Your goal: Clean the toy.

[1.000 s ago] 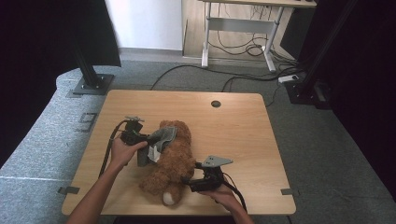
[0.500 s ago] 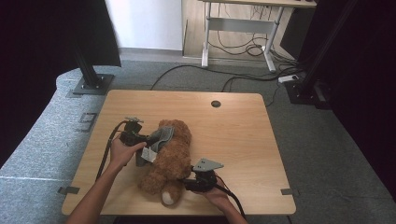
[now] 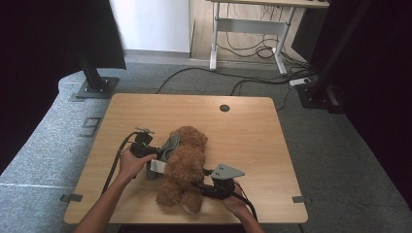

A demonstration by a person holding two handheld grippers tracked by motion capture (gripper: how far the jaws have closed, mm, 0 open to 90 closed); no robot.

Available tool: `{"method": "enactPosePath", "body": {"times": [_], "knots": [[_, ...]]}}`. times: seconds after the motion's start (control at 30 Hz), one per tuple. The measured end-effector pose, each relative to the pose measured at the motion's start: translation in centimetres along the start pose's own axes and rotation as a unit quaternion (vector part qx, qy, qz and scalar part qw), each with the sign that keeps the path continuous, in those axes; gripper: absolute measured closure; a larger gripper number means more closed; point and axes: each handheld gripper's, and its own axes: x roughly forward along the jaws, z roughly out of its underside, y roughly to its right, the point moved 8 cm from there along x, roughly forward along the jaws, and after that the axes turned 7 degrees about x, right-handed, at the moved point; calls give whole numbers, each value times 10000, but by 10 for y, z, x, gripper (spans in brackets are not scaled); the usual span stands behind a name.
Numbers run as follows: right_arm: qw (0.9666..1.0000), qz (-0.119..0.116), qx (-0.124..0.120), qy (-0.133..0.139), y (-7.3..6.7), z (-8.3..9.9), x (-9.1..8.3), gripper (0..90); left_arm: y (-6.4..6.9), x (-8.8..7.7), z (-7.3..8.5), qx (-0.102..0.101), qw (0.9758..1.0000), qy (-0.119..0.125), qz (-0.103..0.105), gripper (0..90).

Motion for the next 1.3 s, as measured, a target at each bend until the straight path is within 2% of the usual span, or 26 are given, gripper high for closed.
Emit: {"method": "enactPosePath", "body": {"times": [0.2,0.37,0.7,0.83,0.93,1.07,1.2,1.3], "knots": [[10000,-13,-27,-41,-2,-1,2,465,-1,0,2,-25,10000,10,4,719],[9999,-34,116,-71,0,2,1,391,-5,-5,1,10,9999,90,-78,707],[9994,-98,295,-155,2,4,1,376,-2,-43,-18,238,9977,610,-202,707],[9992,-105,331,-174,2,5,2,375,4,-52,-30,314,9964,789,-66,712],[9993,-85,323,-193,3,6,3,377,10,-51,-38,407,9956,837,-58,713],[9991,-91,336,-235,2,7,7,389,21,-44,-50,487,9947,907,80,714],[9991,-110,281,-282,-1,8,10,396,33,-33,-61,510,9932,1000,312,715],[9992,-111,259,-299,-2,8,12,398,38,-17,-62,537,9944,846,328,715]]}}
